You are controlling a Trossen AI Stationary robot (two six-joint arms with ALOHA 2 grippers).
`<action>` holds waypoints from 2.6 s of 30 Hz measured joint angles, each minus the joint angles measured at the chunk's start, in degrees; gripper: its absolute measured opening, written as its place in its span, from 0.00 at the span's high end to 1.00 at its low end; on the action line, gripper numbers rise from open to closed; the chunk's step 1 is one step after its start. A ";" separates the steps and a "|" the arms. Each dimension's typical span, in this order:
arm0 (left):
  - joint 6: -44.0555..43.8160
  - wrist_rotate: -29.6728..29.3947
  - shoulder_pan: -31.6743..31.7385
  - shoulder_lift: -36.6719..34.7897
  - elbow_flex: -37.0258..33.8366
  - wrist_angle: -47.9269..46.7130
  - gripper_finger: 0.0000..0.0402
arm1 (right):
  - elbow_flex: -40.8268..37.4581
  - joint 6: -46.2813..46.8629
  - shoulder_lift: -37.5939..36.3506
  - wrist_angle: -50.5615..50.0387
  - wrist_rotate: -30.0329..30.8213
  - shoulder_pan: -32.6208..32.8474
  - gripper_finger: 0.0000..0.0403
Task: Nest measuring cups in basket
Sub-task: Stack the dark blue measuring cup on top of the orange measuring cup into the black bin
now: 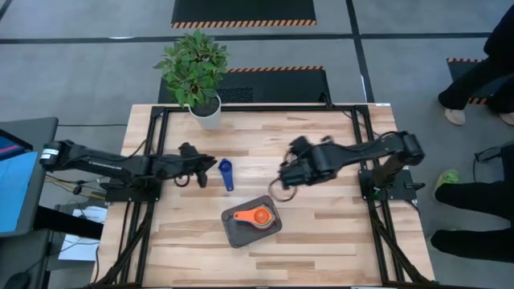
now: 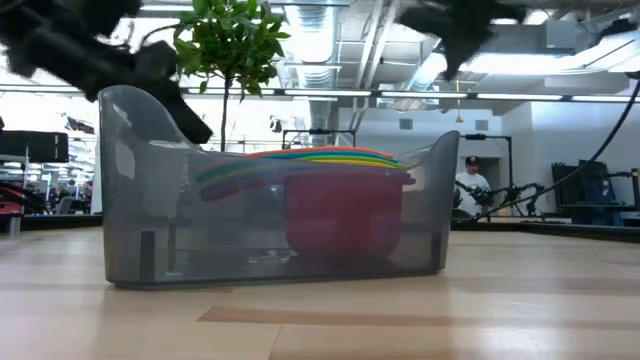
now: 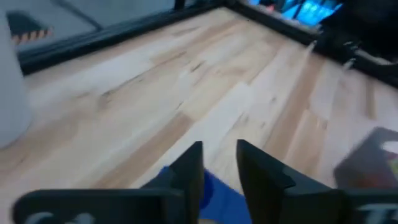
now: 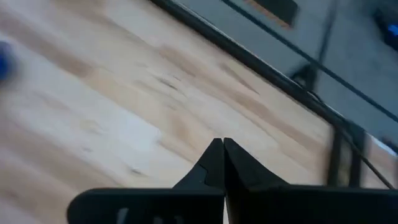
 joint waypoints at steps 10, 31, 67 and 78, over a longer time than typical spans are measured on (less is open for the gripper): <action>-13.71 5.86 7.42 24.06 12.97 -4.64 0.53 | -28.43 20.59 -11.28 7.75 -2.51 0.02 0.92; -0.34 5.29 7.05 42.96 43.01 -38.50 0.50 | -34.64 18.20 -11.24 16.49 -4.24 6.45 0.94; -19.08 6.76 7.14 57.59 43.62 -39.47 0.51 | -34.59 15.18 -11.24 16.38 -5.33 7.08 0.92; -7.44 8.36 7.39 57.81 43.49 -38.75 0.81 | -34.59 15.14 -11.22 16.48 -5.47 7.08 0.96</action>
